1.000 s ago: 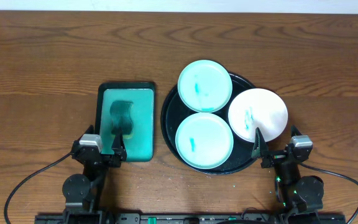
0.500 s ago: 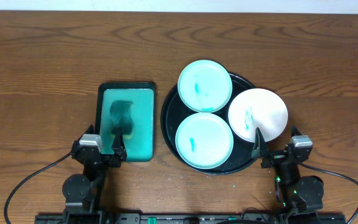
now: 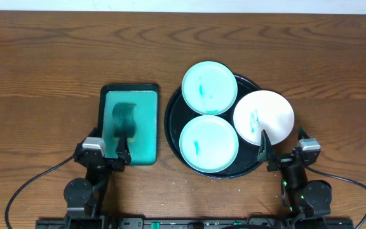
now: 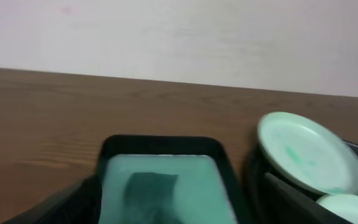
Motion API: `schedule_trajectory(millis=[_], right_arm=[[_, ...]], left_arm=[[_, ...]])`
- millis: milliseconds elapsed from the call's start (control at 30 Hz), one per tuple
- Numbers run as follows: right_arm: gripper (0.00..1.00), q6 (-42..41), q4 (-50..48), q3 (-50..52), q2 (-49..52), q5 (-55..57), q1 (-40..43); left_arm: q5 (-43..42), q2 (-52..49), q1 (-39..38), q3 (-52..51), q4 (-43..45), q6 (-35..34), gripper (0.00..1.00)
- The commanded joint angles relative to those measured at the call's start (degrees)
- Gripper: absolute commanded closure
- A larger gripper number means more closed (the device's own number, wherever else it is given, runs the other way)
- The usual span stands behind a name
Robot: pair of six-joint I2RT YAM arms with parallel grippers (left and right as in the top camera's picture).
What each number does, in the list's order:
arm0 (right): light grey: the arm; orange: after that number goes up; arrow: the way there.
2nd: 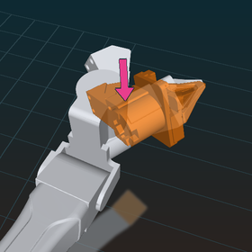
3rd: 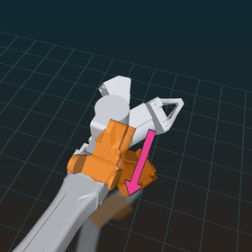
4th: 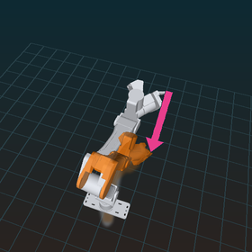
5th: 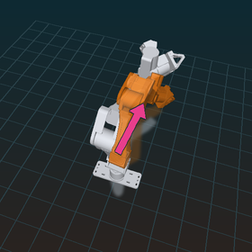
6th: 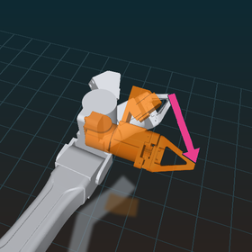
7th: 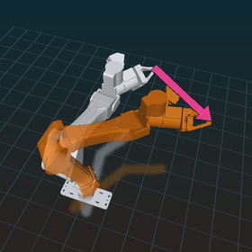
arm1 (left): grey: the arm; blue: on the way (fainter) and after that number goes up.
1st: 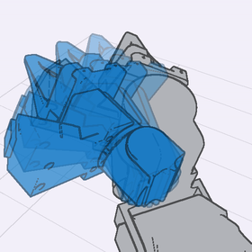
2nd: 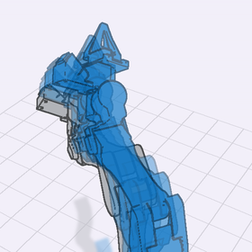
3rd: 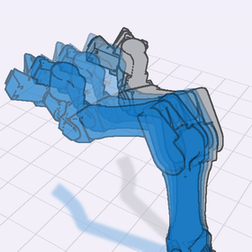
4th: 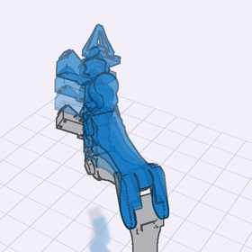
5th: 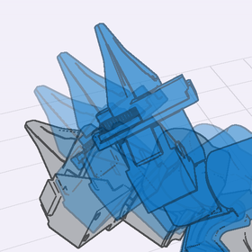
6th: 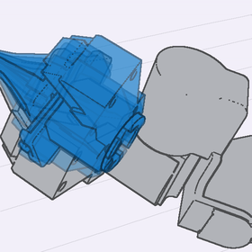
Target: Clean dirty plates on tray and stack at the side
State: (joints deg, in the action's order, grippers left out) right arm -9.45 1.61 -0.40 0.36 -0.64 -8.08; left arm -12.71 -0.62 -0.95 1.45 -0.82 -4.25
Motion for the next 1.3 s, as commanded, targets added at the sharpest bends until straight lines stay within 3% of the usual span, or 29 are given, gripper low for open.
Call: schedule_trajectory(millis=[0,133,267,467,600,733,867,900,933,1033,1067,1100,1267], right_arm=[[0.01,-1.9,-1.3,-0.2,0.0,-4.2,-0.2],[0.01,-1.5,2.9,-5.6,0.6,-5.9,-0.2],[0.01,4.7,9.6,-16.3,6.4,-5.6,-0.2],[0.01,0.3,26.7,-37.7,26.9,-6.2,-0.2],[0.01,0.1,36.4,-49.5,41.6,-12.3,-0.2],[0.01,-1.1,37.4,-54.8,51.8,-17.3,-0.2],[0.01,-1.1,37.7,-54.9,58.3,-26.9,-0.3],[0.07,-1.4,38.7,-54.7,60.3,-27.3,-0.5],[0.20,-1.7,39.8,-54.6,61.8,-27.2,-0.9],[0.36,-2.1,44.0,-53.6,67.5,-23.0,-4.2],[0.49,-3.0,45.0,-53.1,69.4,-20.7,-5.7],[0.55,-4.0,45.7,-52.6,71.1,-18.4,-7.2],[0.54,-13.3,45.2,-49.8,79.0,-5.3,-13.7]], left_arm=[[-9.4,0.3,0.2,-0.8,1.3,-1.3,0.20],[-8.7,-1.2,0.2,4.2,-1.2,-7.8,0.20],[-8.2,-9.2,0.2,14.1,-8.6,-8.2,0.20],[-8.3,-30.1,0.2,36.5,-27.4,-8.1,0.20],[-8.3,-43.3,0.2,50.9,-42.2,-8.1,0.20],[-8.3,-52.0,0.2,59.2,-52.1,-7.0,0.20],[-8.8,-55.8,0.2,60.2,-54.4,-7.3,0.20],[-9.4,-56.3,0.2,60.2,-55.4,-7.5,0.20],[-9.4,-56.5,0.2,60.2,-56.3,-7.4,0.20],[-8.7,-56.7,0.2,60.2,-57.4,-7.4,0.20],[-8.7,-56.7,0.2,60.2,-57.4,-7.4,0.20],[-8.7,-56.6,0.2,60.2,-57.4,-7.4,0.20],[-8.7,-55.0,0.2,60.2,-58.5,-5.4,0.20]])
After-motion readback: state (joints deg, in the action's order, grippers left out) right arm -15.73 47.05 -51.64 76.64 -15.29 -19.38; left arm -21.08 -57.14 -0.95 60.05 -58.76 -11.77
